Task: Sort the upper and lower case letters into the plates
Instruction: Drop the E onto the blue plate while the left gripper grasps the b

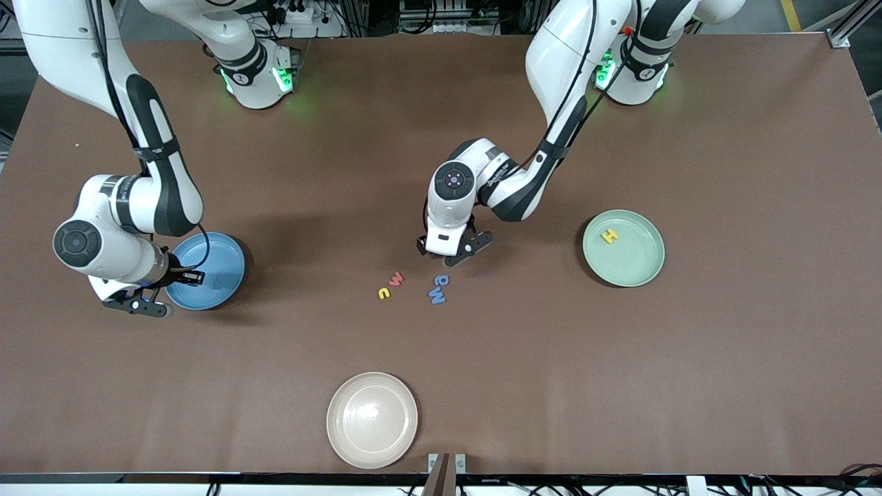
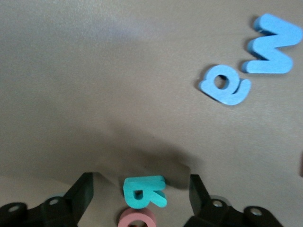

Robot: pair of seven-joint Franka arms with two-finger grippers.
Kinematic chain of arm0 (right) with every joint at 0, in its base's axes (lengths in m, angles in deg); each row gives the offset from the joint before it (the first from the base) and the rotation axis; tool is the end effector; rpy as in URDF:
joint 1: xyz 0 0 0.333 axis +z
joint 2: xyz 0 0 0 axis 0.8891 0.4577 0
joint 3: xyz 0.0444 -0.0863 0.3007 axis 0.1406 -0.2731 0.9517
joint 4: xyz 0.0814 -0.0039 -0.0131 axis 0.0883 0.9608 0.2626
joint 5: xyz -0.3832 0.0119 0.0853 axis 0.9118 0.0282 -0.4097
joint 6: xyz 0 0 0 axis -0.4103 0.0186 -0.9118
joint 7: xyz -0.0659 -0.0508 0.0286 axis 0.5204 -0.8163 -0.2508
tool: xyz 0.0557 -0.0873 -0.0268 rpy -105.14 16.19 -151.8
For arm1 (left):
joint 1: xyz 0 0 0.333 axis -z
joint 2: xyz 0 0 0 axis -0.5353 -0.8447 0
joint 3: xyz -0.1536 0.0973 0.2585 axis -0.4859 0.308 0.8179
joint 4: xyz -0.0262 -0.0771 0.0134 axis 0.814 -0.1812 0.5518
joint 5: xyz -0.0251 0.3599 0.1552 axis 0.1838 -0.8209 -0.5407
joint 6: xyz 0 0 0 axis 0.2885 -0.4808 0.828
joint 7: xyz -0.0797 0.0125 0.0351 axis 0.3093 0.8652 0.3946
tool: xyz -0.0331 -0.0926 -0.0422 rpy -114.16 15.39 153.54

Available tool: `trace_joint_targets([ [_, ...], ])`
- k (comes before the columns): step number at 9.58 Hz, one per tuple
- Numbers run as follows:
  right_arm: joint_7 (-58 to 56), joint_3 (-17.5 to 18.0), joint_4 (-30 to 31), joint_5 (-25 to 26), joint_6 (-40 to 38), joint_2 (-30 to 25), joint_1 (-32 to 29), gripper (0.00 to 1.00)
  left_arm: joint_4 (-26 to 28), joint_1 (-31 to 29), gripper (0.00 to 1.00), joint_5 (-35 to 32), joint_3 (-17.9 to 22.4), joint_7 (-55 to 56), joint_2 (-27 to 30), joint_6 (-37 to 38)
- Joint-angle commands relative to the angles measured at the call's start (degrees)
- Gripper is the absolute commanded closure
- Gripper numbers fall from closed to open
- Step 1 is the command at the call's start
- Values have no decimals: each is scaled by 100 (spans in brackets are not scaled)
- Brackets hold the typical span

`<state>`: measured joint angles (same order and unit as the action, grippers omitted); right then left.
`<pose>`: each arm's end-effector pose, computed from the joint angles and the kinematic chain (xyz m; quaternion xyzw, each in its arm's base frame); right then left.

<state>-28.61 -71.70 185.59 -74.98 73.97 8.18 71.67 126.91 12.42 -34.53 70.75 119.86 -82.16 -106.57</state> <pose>0.6082 -0.0379 0.2441 0.9928 -0.0934 -0.0535 0.0520 0.4783 -0.5176 0.1662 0.9559 0.2904 -0.0356 0.0272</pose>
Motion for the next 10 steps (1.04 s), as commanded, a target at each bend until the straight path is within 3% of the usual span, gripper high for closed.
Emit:
trace_joint_targets([
  [1, -29, 35, -30, 53, -32, -58, 67, 0, -103, 109, 27, -167, 72, 190, -121, 69],
  [3, 59, 96, -136, -8, -120, -110, 189, 0, -120, 127, 30, -167, 72, 190, -121, 69],
  [6, 391, 307, -644, -131, -393, -58, 383, 0, -112, 127, 50, -167, 72, 190, -95, 69],
  [9, 1497, 535, -944, -412, -384, 135, 734, 0, -120, 92, 92, -167, 72, 163, -77, 69],
  [10, 1918, 535, -1058, -413, -376, 205, 944, 0, -120, 65, 95, -167, 72, 154, -60, 77],
])
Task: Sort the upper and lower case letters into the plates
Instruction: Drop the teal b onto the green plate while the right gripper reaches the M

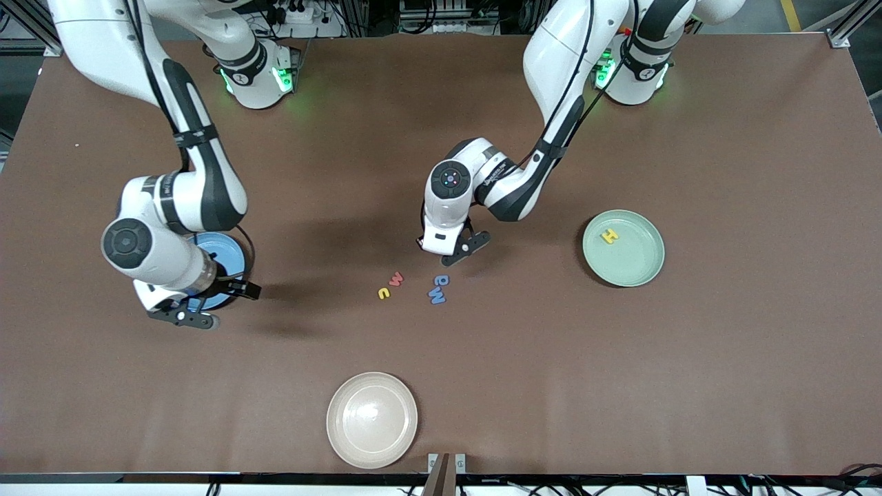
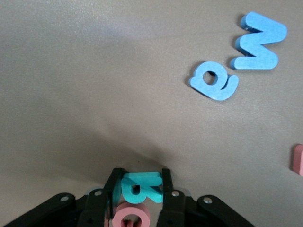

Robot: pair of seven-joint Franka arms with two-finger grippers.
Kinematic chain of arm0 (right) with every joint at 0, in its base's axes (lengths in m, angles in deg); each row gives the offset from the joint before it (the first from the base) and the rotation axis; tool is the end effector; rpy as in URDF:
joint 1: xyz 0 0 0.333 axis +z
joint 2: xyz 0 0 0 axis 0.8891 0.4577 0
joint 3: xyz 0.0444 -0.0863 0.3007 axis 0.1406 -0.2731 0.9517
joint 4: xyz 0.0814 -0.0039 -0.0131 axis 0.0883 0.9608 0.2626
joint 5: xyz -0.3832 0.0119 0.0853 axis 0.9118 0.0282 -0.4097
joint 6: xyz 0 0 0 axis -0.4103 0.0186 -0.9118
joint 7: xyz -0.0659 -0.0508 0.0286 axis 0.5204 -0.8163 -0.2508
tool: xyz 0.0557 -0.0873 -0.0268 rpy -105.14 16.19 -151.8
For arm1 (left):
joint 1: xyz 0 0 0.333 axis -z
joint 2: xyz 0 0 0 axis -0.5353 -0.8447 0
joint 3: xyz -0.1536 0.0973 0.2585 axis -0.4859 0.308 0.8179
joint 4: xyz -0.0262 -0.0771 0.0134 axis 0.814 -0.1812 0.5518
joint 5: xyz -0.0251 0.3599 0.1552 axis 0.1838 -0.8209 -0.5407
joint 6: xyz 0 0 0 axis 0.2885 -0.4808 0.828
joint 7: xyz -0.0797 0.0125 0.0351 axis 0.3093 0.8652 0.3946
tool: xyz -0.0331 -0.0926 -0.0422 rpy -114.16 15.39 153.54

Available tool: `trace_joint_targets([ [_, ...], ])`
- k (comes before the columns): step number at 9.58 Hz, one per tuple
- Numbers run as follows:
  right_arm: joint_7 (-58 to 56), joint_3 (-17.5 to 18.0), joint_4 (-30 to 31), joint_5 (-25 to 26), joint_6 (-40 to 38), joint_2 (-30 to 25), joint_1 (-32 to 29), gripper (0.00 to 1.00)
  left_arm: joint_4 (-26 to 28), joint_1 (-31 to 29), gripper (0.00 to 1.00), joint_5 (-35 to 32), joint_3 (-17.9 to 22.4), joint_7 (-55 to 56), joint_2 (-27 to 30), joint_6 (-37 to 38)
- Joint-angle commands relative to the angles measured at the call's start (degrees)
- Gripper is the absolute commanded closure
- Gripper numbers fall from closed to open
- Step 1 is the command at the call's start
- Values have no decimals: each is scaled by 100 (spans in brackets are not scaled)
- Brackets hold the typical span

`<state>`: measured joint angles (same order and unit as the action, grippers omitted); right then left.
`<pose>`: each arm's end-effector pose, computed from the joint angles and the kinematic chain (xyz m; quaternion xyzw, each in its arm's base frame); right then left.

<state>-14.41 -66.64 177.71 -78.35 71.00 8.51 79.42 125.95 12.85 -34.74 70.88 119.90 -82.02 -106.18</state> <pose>0.6371 0.1070 0.2892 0.9919 -0.1258 -0.0156 0.0127 0.4790 -0.5238 0.1743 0.9571 0.2863 -0.0311 0.0318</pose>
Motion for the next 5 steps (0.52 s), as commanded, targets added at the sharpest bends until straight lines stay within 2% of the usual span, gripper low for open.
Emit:
trace_joint_targets([
  [1, 972, 21, -515, -84, -78, 364, 493, 0, -25, 14, 99, -146, 67, 132, -48, 100],
  [3, 1992, 29, -1295, -93, -61, 996, 1082, 0, -68, -248, 100, -164, 59, -147, 145, 598],
  [5, 2233, 29, -1528, -337, -26, 1192, 1348, 0, -60, -591, 100, -146, 41, -901, 504, 1415],
])
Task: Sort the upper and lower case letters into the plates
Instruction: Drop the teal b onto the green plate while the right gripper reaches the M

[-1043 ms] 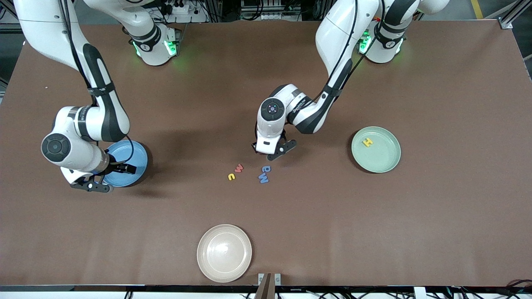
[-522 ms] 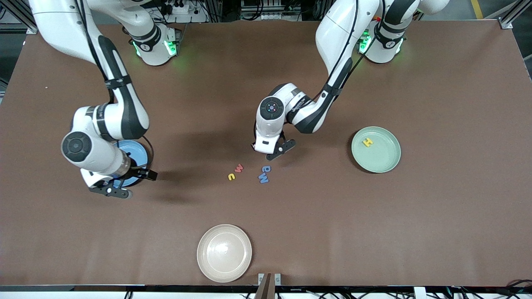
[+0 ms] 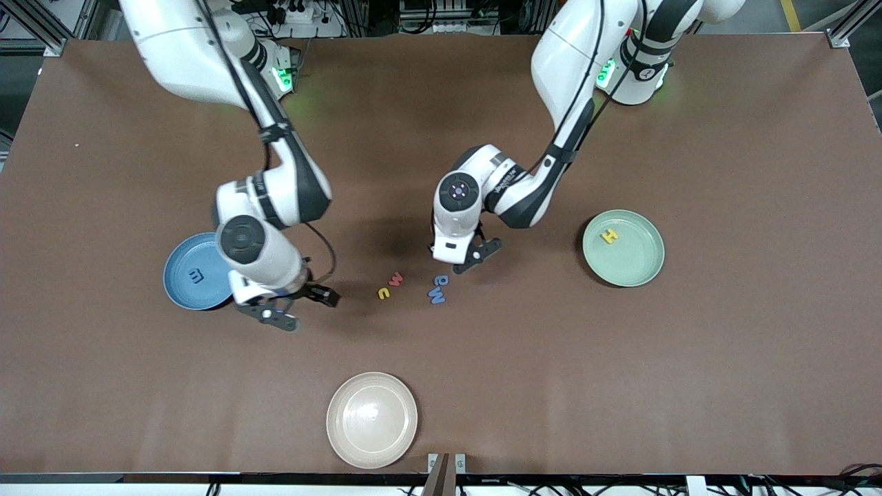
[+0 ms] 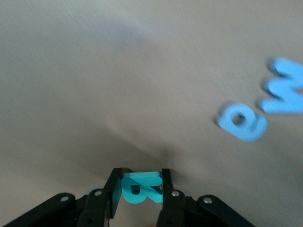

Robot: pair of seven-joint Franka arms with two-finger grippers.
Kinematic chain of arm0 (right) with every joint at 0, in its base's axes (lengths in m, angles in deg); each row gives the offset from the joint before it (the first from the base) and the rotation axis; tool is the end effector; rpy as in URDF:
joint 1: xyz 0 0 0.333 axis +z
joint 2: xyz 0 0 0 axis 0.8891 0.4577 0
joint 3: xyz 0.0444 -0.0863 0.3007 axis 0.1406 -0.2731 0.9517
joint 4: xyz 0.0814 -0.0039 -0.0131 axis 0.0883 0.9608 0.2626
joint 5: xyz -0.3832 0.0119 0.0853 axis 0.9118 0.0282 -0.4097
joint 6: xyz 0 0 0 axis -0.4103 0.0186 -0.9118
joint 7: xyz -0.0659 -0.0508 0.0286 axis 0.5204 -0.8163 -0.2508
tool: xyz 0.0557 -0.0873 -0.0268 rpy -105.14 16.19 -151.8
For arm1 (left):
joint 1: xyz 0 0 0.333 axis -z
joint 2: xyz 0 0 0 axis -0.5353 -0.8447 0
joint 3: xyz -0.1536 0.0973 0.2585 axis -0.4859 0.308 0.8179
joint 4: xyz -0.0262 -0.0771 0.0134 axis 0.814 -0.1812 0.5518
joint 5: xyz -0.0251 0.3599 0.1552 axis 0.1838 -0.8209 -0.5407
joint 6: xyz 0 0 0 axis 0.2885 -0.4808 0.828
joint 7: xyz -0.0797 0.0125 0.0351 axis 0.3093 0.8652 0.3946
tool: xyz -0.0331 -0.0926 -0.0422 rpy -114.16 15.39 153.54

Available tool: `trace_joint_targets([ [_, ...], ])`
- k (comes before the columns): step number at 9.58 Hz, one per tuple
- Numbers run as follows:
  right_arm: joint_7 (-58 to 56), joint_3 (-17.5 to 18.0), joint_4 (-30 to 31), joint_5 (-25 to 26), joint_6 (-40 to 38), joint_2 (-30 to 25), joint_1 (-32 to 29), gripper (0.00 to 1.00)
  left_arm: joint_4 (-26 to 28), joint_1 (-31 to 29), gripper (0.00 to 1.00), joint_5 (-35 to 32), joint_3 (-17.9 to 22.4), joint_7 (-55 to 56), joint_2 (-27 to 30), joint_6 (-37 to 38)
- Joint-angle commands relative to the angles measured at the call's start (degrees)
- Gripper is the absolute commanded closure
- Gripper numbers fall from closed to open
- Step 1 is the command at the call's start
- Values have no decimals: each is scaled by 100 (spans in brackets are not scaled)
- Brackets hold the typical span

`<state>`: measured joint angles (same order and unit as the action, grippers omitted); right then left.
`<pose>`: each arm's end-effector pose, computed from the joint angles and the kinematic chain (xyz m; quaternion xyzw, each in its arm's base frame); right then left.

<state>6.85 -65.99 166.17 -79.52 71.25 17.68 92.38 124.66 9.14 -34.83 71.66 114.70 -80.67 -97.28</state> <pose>0.6369 0.2778 0.2706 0.9813 -0.1922 0.0071 0.0021 0.5118 -0.4825 0.1871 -0.9600 -0.2742 0.0548 0.0136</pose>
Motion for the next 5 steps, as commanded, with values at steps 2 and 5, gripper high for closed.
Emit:
trace_joint_targets([
  [2, 256, -53, -374, -519, 2, 459, 394, 0, 400, -502, 100, -146, -37, -1260, 773, 1238],
  [5, 1309, -159, -505, -670, 142, 872, 939, 0, 1550, -1107, 100, -233, -28, -2524, 1677, 1223],
])
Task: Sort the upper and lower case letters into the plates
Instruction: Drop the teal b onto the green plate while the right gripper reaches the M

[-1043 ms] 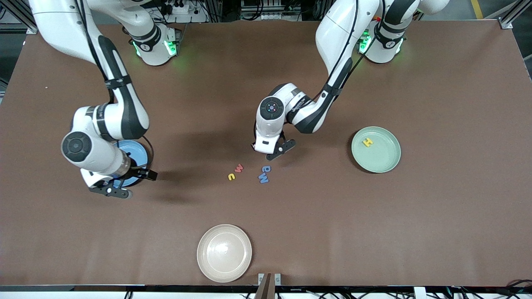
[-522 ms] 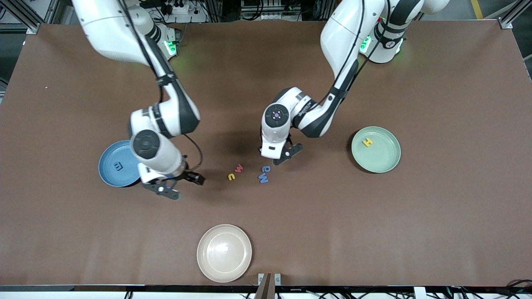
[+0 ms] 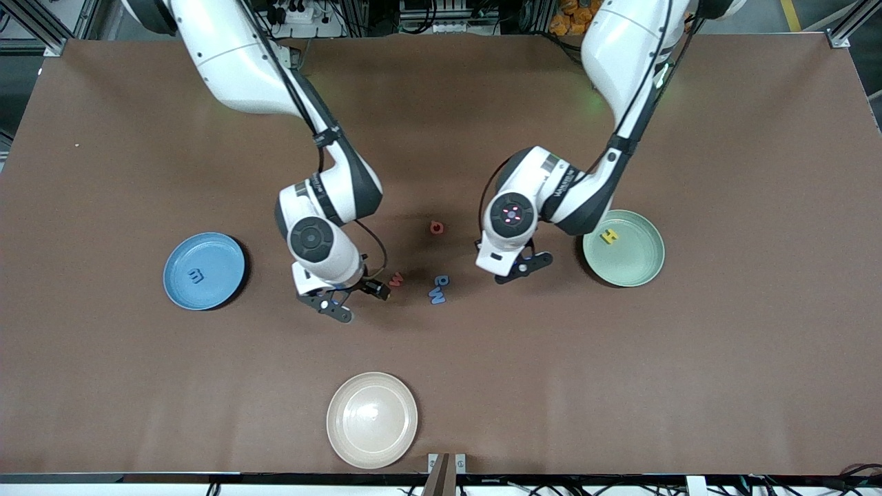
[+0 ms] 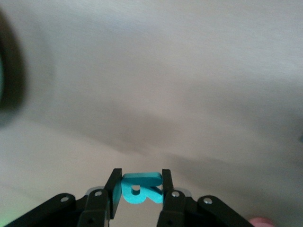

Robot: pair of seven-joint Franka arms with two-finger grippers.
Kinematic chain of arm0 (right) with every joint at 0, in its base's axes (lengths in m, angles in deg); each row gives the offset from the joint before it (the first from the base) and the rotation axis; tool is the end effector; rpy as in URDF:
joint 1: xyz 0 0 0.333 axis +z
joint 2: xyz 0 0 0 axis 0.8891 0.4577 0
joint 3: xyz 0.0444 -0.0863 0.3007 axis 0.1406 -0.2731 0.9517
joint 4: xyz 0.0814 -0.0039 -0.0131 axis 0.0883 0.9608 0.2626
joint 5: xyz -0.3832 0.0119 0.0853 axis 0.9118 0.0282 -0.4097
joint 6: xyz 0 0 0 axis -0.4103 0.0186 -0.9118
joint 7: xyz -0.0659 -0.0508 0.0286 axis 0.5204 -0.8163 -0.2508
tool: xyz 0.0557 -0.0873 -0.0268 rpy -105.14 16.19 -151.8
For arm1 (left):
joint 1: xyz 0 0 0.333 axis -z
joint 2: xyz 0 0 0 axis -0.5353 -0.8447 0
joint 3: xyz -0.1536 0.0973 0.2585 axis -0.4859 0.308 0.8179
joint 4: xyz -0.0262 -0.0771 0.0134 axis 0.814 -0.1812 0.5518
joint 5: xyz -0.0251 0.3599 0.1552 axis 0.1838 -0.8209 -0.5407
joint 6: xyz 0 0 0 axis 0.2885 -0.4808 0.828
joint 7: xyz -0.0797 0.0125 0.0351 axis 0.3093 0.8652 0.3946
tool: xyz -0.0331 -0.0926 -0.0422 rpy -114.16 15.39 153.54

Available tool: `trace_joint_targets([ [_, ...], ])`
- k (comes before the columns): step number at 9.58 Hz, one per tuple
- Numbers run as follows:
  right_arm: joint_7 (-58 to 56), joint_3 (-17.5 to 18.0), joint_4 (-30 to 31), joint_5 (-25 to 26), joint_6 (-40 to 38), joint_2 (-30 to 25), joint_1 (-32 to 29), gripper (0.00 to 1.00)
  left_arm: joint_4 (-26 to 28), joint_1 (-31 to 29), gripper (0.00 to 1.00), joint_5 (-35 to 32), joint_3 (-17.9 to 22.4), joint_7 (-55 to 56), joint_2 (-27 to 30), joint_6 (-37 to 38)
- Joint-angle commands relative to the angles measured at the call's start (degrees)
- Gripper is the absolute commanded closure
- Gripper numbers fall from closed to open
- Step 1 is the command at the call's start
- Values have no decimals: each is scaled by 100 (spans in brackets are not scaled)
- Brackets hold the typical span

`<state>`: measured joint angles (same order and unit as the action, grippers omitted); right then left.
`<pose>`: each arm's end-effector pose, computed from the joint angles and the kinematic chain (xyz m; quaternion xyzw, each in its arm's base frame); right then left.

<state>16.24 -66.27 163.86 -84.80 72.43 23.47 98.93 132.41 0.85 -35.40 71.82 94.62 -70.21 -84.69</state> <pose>0.6054 0.3514 0.2201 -0.9692 0.2449 0.0249 0.0077 0.5378 -0.3780 0.2403 -0.9775 -0.1653 0.1156 0.0621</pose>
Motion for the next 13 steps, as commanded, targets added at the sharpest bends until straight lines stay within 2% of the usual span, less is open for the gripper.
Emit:
trace_joint_targets([
  [1, 433, -139, -274, -142, 129, 355, 416, 0, 1284, -594, 100, -481, -61, -931, 957, -141],
  [3, 120, -113, -266, -169, 454, 504, 400, 0, 2278, -1357, 99, -643, -61, -2202, 1520, -772],
  [5, 83, -104, -274, -169, 473, 610, 426, 0, 2763, -1773, 96, -651, -52, -3111, 1777, -1141],
  [6, 100, -96, -266, -169, 525, 654, 435, 0, 2957, -1949, 87, -651, -43, -3471, 1786, -1448],
  [7, 117, -78, -274, -177, 534, 681, 435, 0, 3028, -2090, 8, -773, -52, -3971, 1769, -1565],
  [8, 109, -52, -266, -352, 534, 681, 444, 0, 2986, -2204, 0, -1140, -61, -4367, 1673, -1566],
  [10, 118, -52, -274, -467, 543, 681, 497, 0, 2933, -2171, 0, -1126, -96, -4215, 1655, -1566],
  [11, 126, -52, -274, -468, 543, 681, 514, 0, 2906, -2031, 0, -1126, -140, -3717, 1646, -1566],
  [13, 170, -52, -274, -476, 639, 672, 523, 100, 2627, -1592, 0, -1100, -472, -2200, 1463, -1566],
])
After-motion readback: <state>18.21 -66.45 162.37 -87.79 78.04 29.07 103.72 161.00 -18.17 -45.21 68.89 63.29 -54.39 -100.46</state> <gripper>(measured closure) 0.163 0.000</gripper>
